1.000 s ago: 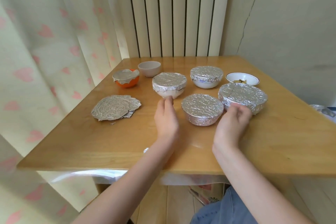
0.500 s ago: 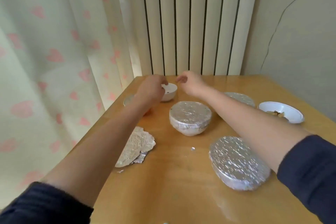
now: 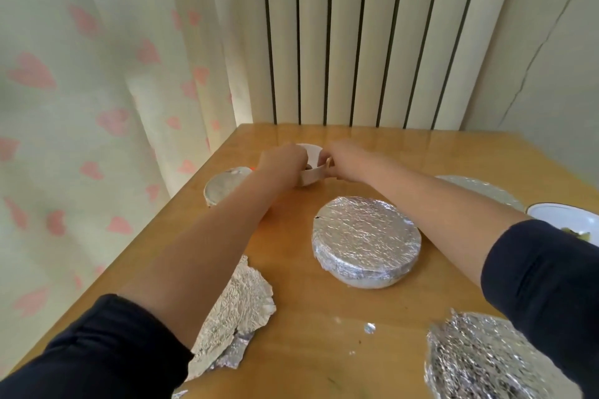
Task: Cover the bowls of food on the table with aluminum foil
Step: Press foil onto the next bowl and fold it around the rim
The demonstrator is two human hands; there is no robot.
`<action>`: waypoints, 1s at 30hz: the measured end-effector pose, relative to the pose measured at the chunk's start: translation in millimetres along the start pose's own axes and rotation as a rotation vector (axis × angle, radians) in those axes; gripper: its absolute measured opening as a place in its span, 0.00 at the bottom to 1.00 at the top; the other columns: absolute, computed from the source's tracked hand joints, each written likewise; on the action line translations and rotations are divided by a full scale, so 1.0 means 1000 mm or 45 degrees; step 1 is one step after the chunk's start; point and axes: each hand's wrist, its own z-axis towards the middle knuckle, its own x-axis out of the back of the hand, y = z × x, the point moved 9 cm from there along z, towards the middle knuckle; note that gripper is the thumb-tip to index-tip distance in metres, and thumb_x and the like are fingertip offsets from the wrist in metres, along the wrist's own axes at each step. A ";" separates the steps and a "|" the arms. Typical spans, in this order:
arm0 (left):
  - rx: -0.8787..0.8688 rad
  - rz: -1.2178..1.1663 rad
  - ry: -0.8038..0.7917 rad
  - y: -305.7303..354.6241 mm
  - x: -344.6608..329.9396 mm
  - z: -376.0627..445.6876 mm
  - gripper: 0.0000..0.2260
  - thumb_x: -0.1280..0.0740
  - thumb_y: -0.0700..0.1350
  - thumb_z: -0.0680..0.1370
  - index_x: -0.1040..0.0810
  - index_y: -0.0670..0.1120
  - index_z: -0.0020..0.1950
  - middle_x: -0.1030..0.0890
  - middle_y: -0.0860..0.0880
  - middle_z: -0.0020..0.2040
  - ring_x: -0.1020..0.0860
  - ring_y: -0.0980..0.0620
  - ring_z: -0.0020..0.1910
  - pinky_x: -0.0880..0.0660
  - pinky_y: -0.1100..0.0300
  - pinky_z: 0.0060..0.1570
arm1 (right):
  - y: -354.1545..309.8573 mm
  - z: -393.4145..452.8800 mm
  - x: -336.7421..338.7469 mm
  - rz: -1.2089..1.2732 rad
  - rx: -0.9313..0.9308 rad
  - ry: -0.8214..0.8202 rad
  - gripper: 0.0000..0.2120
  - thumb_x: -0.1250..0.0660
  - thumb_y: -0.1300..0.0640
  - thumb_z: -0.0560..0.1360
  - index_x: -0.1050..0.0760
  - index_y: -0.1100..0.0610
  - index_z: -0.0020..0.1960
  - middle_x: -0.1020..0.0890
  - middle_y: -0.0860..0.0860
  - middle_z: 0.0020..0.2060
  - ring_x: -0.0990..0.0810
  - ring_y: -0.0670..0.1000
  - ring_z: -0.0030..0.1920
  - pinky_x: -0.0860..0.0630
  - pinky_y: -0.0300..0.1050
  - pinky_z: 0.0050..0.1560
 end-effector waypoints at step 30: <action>-0.030 -1.650 0.088 0.012 -0.022 -0.335 0.58 0.14 0.46 0.54 0.43 0.54 0.77 0.29 0.62 0.66 0.27 0.65 0.65 0.30 0.69 0.63 | -0.105 -0.344 -0.012 0.225 0.085 0.200 0.09 0.34 0.53 0.77 0.20 0.52 0.55 0.18 0.52 0.51 0.22 0.53 0.53 0.28 0.48 0.54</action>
